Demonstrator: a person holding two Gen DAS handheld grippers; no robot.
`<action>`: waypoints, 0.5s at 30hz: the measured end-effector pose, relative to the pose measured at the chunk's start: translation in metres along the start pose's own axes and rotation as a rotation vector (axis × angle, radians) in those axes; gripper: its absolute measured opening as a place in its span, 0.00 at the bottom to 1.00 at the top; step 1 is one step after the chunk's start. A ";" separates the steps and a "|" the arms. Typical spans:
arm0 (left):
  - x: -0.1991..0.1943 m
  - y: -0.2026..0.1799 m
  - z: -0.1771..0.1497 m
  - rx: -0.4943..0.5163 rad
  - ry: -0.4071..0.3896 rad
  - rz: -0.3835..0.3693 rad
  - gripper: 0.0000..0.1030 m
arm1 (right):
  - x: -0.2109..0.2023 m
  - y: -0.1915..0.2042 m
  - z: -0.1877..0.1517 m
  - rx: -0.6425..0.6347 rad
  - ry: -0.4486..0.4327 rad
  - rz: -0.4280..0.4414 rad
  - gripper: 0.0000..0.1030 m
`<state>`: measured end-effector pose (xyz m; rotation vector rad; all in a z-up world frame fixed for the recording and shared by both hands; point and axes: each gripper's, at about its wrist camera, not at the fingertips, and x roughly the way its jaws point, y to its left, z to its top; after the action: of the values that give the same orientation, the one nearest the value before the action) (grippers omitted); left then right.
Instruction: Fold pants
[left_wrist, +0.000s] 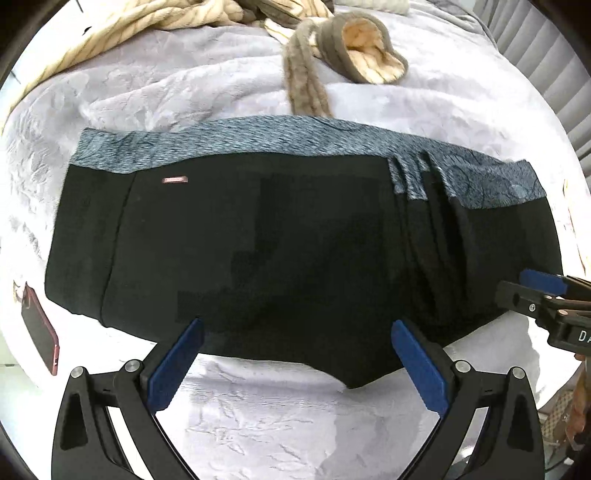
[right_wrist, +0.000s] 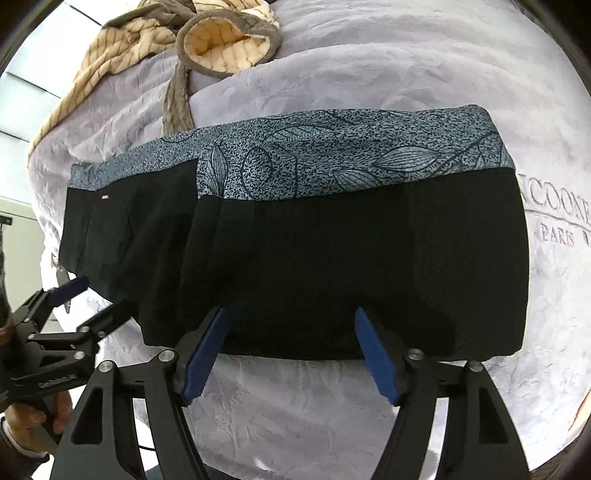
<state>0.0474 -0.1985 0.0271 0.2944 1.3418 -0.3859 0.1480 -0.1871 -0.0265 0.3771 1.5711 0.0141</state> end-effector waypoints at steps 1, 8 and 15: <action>-0.001 0.004 -0.001 -0.008 -0.003 -0.002 0.99 | -0.001 0.000 0.001 -0.001 0.002 -0.005 0.73; 0.002 0.033 -0.006 -0.065 -0.008 -0.020 0.99 | 0.000 0.022 0.007 -0.021 0.020 -0.033 0.73; -0.001 0.076 -0.013 -0.161 -0.036 -0.090 0.99 | 0.002 0.060 0.014 -0.078 0.004 -0.041 0.73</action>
<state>0.0688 -0.1242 0.0248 0.0928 1.3454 -0.3537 0.1752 -0.1330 -0.0141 0.2839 1.5765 0.0442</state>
